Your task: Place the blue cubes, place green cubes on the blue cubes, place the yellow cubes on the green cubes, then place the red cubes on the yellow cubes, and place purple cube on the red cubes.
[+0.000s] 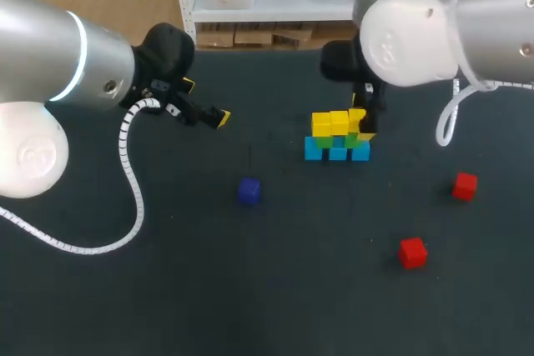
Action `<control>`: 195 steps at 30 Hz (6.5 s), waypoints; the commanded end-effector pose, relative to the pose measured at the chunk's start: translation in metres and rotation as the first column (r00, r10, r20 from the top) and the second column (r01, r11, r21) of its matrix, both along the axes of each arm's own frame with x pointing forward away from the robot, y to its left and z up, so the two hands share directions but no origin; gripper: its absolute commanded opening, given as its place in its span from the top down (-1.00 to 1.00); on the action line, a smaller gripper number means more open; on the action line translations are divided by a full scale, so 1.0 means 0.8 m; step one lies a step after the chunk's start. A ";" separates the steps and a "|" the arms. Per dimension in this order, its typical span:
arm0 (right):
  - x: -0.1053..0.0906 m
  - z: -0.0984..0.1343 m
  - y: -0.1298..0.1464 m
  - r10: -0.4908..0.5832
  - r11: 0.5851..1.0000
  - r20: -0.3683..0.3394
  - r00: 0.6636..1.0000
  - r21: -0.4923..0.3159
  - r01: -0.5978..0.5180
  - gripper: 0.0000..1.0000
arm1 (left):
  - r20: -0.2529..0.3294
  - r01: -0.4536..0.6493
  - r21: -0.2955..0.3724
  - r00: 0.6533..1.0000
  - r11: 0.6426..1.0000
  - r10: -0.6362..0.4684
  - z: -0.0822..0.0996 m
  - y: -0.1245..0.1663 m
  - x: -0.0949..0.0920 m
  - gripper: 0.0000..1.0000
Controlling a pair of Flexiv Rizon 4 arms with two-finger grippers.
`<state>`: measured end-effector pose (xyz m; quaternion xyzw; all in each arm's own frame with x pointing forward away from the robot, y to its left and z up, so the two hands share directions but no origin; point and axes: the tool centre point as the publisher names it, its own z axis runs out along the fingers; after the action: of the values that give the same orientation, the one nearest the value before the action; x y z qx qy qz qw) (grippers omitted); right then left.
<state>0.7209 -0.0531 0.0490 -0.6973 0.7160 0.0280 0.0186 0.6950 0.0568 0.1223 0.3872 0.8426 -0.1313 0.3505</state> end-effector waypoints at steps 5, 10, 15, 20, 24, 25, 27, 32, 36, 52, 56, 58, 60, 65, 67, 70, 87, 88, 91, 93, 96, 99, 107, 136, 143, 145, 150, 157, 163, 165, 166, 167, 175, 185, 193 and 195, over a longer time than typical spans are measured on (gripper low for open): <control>-0.008 0.001 -0.005 -0.003 1.000 0.007 1.000 0.011 0.003 0.07 | 0.001 0.007 -0.007 1.000 1.000 -0.007 0.000 0.003 0.000 -1.00; -0.009 0.002 -0.006 -0.004 1.000 0.008 1.000 0.013 0.004 0.12 | 0.001 0.007 -0.007 1.000 1.000 -0.007 0.000 0.003 0.000 -1.00; -0.010 0.002 -0.008 -0.005 1.000 0.012 1.000 0.015 0.005 0.07 | 0.001 0.007 -0.007 1.000 1.000 -0.007 0.000 0.003 0.000 -1.00; -0.010 0.003 -0.009 -0.007 1.000 0.012 1.000 0.018 0.006 -0.42 | 0.001 0.007 -0.007 1.000 1.000 -0.007 0.000 0.003 0.000 -1.00; -0.011 0.003 -0.009 -0.009 1.000 0.017 1.000 0.021 0.009 -1.00 | 0.001 0.007 -0.007 1.000 1.000 -0.007 0.000 0.003 0.000 -1.00; -0.013 0.006 -0.011 -0.014 1.000 0.021 1.000 0.023 0.013 -1.00 | 0.001 0.007 -0.007 1.000 1.000 -0.007 0.000 0.003 0.000 -1.00; -0.014 0.008 -0.014 -0.024 0.999 0.029 0.999 0.026 0.024 -1.00 | 0.001 0.007 -0.007 1.000 1.000 -0.007 0.000 0.003 0.000 -1.00; -0.027 0.026 -0.032 -0.061 0.997 0.063 0.996 0.042 0.059 -1.00 | 0.001 0.007 -0.007 1.000 1.000 -0.007 0.000 0.003 0.000 -1.00; -0.039 0.040 -0.048 -0.083 0.996 0.087 0.993 0.033 0.080 -1.00 | 0.001 0.007 -0.007 1.000 1.000 -0.007 0.000 0.003 0.000 -1.00; -0.086 0.065 -0.102 -0.206 0.977 0.117 0.972 -0.030 0.210 -1.00 | 0.001 0.007 -0.007 1.000 1.000 -0.007 0.000 0.003 0.000 -1.00; -0.101 0.061 -0.115 -0.228 0.972 0.111 0.967 -0.037 0.233 -1.00 | 0.001 0.007 -0.007 1.000 1.000 -0.007 0.000 0.003 0.000 -1.00; -0.107 0.057 -0.120 -0.236 0.969 0.110 0.965 -0.041 0.242 -1.00 | 0.001 0.007 -0.007 1.000 1.000 -0.007 0.000 0.003 0.000 -1.00; -0.113 0.050 -0.129 -0.245 0.968 0.101 0.964 -0.039 0.249 -1.00 | 0.001 0.007 -0.007 1.000 1.000 -0.007 0.000 0.003 0.000 -1.00; -0.126 0.033 -0.150 -0.286 0.957 0.066 0.956 -0.041 0.289 -1.00 | 0.001 0.007 -0.007 1.000 1.000 -0.007 0.000 0.003 0.000 -1.00; -0.131 0.029 -0.158 -0.301 0.952 0.065 0.951 -0.040 0.304 -1.00 | 0.001 0.007 -0.007 1.000 1.000 -0.007 0.000 0.003 0.000 -1.00; -0.134 0.024 -0.166 -0.321 0.946 0.058 0.945 -0.032 0.323 -1.00 | 0.001 0.007 -0.007 1.000 1.000 -0.007 0.000 0.003 0.000 -1.00; -0.141 -0.038 -0.180 -0.317 0.948 -0.050 0.947 -0.056 0.314 -1.00 | 0.001 0.007 -0.007 1.000 1.000 -0.007 0.000 0.003 0.000 -1.00; -0.141 -0.041 -0.181 -0.317 0.948 -0.053 0.947 -0.056 0.315 -1.00 | 0.001 0.007 -0.007 1.000 1.000 -0.007 0.000 0.003 0.000 -1.00; -0.140 -0.048 -0.183 -0.322 0.946 -0.063 0.945 -0.055 0.318 -1.00 | 0.001 0.007 -0.007 1.000 1.000 -0.007 0.000 0.003 0.000 -1.00; -0.139 -0.052 -0.186 -0.327 0.944 -0.069 0.942 -0.056 0.324 -1.00 | 0.001 0.007 -0.007 1.000 1.000 -0.007 0.000 0.003 0.000 -1.00; -0.136 -0.057 -0.193 -0.334 0.942 -0.077 0.939 -0.054 0.331 -1.00 | 0.001 0.007 -0.007 1.000 1.000 -0.007 0.000 0.003 0.000 -1.00; -0.134 -0.061 -0.197 -0.339 0.940 -0.085 0.937 -0.055 0.336 -1.00 | 0.001 0.007 -0.007 1.000 1.000 -0.007 0.000 0.003 0.000 -1.00; -0.134 -0.064 -0.198 -0.348 0.937 -0.092 0.933 -0.062 0.344 0.27 | 0.001 0.007 -0.007 1.000 1.000 -0.007 0.000 0.003 0.000 -1.00; -0.120 0.024 -0.162 -0.241 0.966 0.017 0.970 -0.093 0.241 1.00 | 0.001 0.007 -0.007 1.000 1.000 -0.007 0.000 0.003 0.000 -1.00; -0.103 0.067 -0.122 -0.157 0.982 0.061 0.986 -0.094 0.163 1.00 | 0.001 0.007 -0.007 1.000 1.000 -0.007 0.000 0.003 0.000 -1.00; -0.098 0.074 -0.111 -0.133 0.985 0.072 0.988 -0.097 0.140 1.00 | 0.001 0.007 -0.007 1.000 1.000 -0.007 0.000 0.003 0.000 -1.00; -0.084 0.088 -0.087 -0.079 0.992 0.086 0.993 -0.088 0.086 1.00 | 0.001 0.007 -0.007 1.000 1.000 -0.007 0.000 0.003 0.000 -1.00; -0.064 0.102 -0.065 -0.031 0.997 0.096 0.995 -0.062 0.037 1.00 | 0.001 0.007 -0.007 1.000 1.000 -0.007 0.000 0.003 0.000 -1.00; -0.049 0.115 -0.034 0.019 0.998 0.109 0.994 -0.068 -0.012 1.00 | 0.001 0.007 -0.007 1.000 1.000 -0.007 0.000 0.003 0.000 -1.00; -0.044 0.115 -0.028 0.033 0.997 0.108 0.994 -0.068 -0.026 1.00 | 0.001 0.007 -0.007 1.000 1.000 -0.007 0.000 0.003 0.000 -1.00; -0.042 0.116 -0.025 0.037 0.997 0.105 0.994 -0.069 -0.030 1.00 | 0.001 0.007 -0.007 1.000 1.000 -0.007 0.000 0.003 0.000 -1.00; -0.038 0.115 -0.021 0.042 0.997 0.103 0.994 -0.070 -0.035 1.00 | 0.001 0.007 -0.007 1.000 1.000 -0.007 0.000 0.003 0.000 -1.00; -0.019 0.109 -0.003 0.075 0.996 0.092 0.993 -0.045 -0.072 1.00 | 0.001 0.007 -0.007 1.000 1.000 -0.007 0.000 0.003 0.000 -1.00; -0.001 0.095 0.010 0.082 0.997 0.071 0.994 -0.018 -0.081 1.00 | 0.001 0.007 -0.007 1.000 1.000 -0.007 0.000 0.003 0.000 -1.00; 0.006 0.089 0.024 0.091 0.996 0.056 0.994 -0.024 -0.089 1.00 | 0.001 0.007 -0.007 1.000 1.000 -0.007 0.000 0.003 0.000 -1.00; 0.005 0.086 0.028 0.097 0.995 0.050 0.994 -0.025 -0.096 1.00 | 0.001 0.007 -0.007 1.000 1.000 -0.007 0.000 0.003 0.000 -1.00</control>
<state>0.7196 -0.0364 0.1194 -0.7308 0.6815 -0.0033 0.0382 0.6950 0.0567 0.1222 0.3871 0.8426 -0.1313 0.3505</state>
